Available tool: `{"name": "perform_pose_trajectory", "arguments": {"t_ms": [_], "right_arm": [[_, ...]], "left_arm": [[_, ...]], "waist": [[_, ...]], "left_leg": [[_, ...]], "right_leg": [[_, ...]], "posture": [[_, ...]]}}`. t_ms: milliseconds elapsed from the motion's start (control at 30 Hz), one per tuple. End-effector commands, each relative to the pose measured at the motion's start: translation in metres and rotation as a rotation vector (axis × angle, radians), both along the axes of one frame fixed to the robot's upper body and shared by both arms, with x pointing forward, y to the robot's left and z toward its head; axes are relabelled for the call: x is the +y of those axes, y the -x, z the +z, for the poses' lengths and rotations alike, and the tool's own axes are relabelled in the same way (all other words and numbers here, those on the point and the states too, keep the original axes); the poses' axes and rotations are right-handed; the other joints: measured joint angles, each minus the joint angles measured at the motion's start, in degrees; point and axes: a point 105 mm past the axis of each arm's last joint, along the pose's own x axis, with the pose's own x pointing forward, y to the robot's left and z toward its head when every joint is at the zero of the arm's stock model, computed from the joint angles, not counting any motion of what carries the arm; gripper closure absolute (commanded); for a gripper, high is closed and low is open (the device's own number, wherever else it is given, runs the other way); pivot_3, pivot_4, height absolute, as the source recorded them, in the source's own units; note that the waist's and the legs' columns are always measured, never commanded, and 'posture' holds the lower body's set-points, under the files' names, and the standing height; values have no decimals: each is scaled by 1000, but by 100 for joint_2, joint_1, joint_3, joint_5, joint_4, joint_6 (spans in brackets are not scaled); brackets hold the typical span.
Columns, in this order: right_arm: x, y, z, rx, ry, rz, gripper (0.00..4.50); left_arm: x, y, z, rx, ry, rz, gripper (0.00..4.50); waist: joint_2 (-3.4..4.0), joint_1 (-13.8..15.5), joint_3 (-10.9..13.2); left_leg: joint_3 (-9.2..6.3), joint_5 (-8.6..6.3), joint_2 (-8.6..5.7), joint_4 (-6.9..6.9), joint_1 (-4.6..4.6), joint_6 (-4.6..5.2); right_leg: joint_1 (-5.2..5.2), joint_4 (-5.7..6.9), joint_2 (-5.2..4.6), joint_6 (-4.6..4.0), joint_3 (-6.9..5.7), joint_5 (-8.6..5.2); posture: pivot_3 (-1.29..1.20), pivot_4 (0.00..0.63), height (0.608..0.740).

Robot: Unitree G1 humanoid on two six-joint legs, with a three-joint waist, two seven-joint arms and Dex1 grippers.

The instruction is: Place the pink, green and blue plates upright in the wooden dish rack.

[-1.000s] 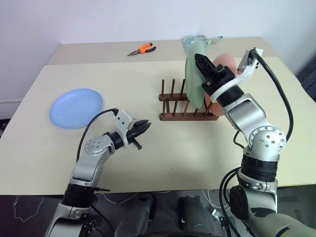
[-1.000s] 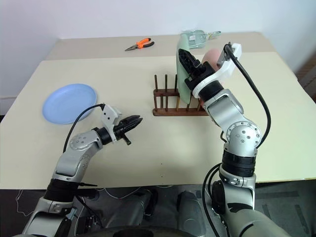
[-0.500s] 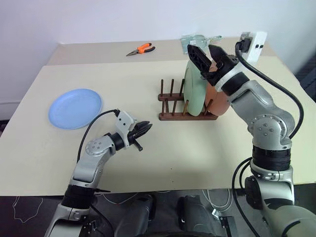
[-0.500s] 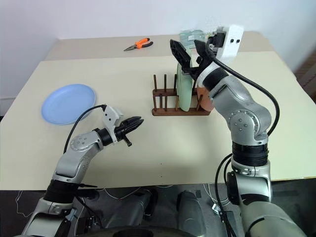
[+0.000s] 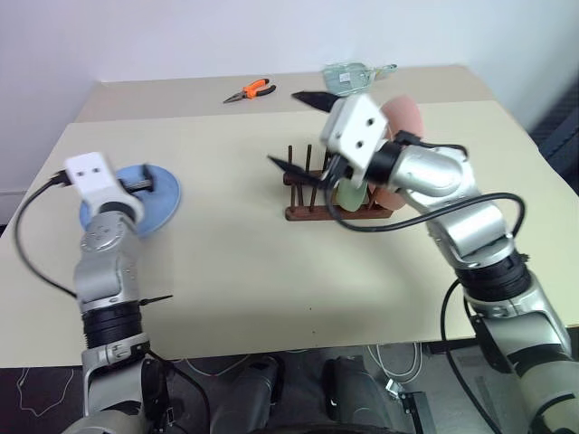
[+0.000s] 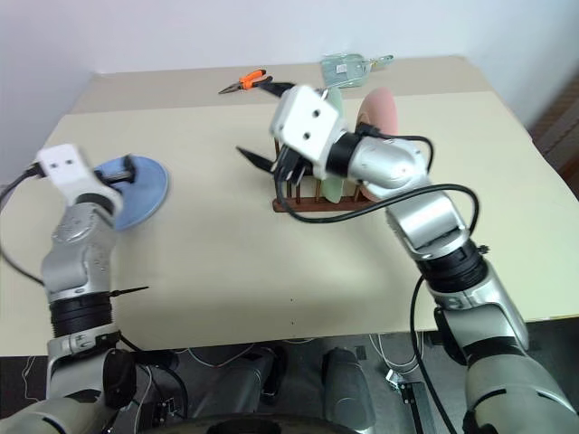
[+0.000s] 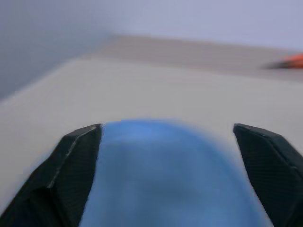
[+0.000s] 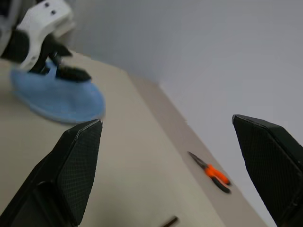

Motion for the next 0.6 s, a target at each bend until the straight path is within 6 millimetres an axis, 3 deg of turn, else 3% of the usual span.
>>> {"name": "perform_pose_trajectory", "arguments": {"t_ms": [33, 300, 400, 600], "right_arm": [[9, 7, 2, -38, -1, 44, 0], [12, 9, -11, 2, -12, 64, 0], [11, 9, -14, -1, -9, 53, 0], [10, 10, -16, -7, -15, 31, 0]], "left_arm": [[22, 24, 3, -34, 142, 137, 26], [-1, 34, -33, -104, 679, 65, 26], [-9, 25, -32, -86, 711, -12, 808], [-11, 15, -36, -61, 770, -40, 3823]], "waist": [[-14, 34, -1], [-62, 137, -8], [-63, 132, -9], [-66, 129, -11]], "left_leg": [[-2, 1, 0, 2, 0, -2], [-10, -14, 0, 13, 3, -1], [-11, -2, 3, 8, 3, -22], [-10, 3, 3, 7, 3, -28]], "right_leg": [[2, 0, 2, 0, -1, 0], [5, -13, 12, 8, -3, 9], [10, -4, 13, 3, -2, 11], [8, -2, 13, 0, -1, 13]], "posture": [[0, 150, 729], [0, 150, 729], [0, 150, 729], [0, 150, 729]]}}
